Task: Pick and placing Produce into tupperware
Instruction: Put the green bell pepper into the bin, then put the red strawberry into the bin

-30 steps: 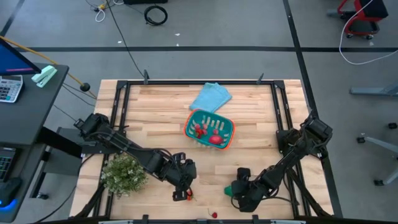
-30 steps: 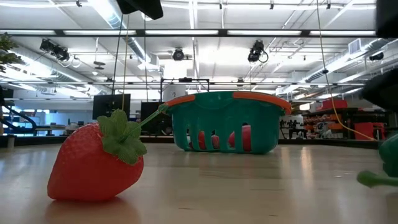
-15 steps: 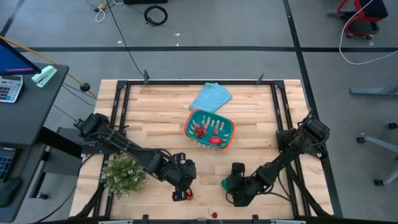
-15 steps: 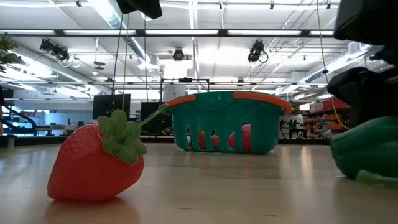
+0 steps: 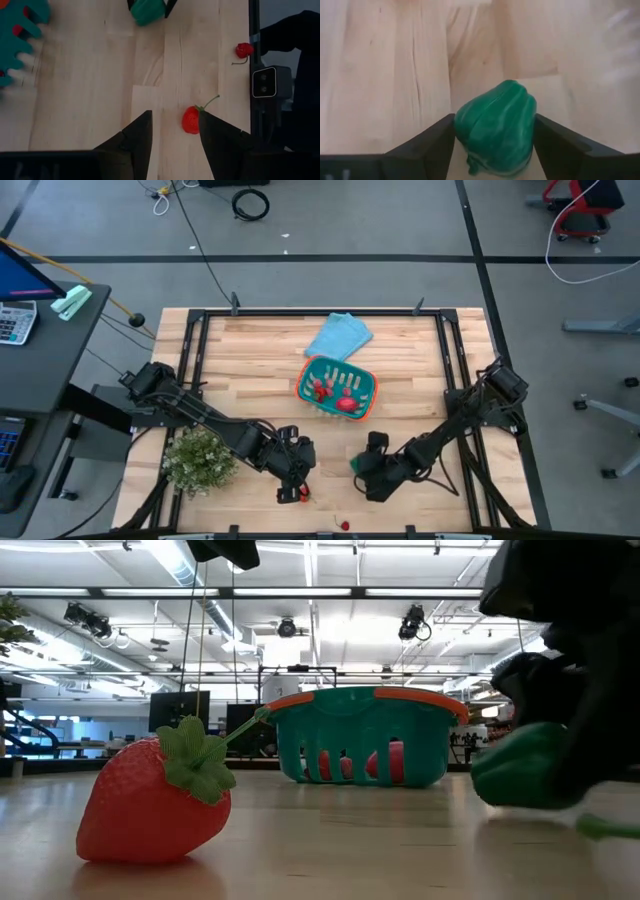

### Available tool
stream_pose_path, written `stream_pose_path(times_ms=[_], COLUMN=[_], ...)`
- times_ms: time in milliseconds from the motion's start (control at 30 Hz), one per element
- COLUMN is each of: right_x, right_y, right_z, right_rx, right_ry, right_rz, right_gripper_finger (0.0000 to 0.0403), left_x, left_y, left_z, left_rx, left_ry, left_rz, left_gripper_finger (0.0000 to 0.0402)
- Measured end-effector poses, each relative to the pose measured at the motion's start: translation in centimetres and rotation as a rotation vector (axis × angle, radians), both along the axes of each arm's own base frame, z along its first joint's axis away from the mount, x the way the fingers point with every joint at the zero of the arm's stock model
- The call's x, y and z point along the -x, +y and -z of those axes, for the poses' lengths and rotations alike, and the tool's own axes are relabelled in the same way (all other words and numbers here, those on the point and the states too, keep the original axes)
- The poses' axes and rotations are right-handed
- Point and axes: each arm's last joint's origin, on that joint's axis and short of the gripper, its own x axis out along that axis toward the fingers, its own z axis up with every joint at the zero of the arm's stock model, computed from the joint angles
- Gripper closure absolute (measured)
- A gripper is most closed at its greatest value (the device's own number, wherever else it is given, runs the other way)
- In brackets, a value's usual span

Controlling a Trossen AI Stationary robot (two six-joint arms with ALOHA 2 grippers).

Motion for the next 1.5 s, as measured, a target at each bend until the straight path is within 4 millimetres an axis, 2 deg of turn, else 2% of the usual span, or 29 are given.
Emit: stream_pose_path(times_ms=[167, 367, 567, 733, 833, 967, 1300, 1400, 1500], right_x=[-0.2, -0.1, -0.1, -0.5, -1.1, -2.3, -4.3, -4.3, -3.8], right_y=[-0.6, -2.3, -6.3, -11.1, -13.7, -15.7, -18.2, -18.9, -19.2], right_z=[-2.0, -6.2, -10.6, -12.6, -12.4, -10.9, -6.1, -6.0, -7.4], right_rx=[-0.012, 0.077, 0.252, 0.272, 0.178, 0.147, 0.142, 0.152, 0.157], right_ry=[-0.066, -0.217, -0.33, -0.338, -0.299, -0.228, -0.053, -0.048, -0.094], right_rz=[0.022, 0.023, 0.054, 0.188, 0.213, 0.219, 0.254, 0.278, 0.301], right_gripper_finger=[0.0175, 0.0168, 0.016, 0.016, 0.0155, 0.0141, 0.0123, 0.0124, 0.0127], left_x=[0.0, 0.0, 0.0, 0.0, 0.0, 0.0, 0.0, 0.0, -0.1], left_y=[0.0, 0.0, 0.0, 0.0, 0.0, 0.0, 0.0, 0.0, 0.0], left_z=[0.0, 0.0, 0.0, 0.0, 0.0, 0.0, 0.0, 0.0, 0.3], left_rx=[0.0, 0.0, 0.001, 0.004, 0.004, -0.002, -0.005, -0.006, -0.01], left_ry=[0.0, 0.0, 0.0, 0.0, 0.001, 0.002, 0.002, 0.003, 0.01], left_rz=[0.0, 0.0, -0.001, -0.006, -0.006, 0.001, 0.007, 0.007, 0.007], left_gripper_finger=[0.0238, 0.0239, 0.0239, 0.0239, 0.0239, 0.0239, 0.0239, 0.0239, 0.0239])
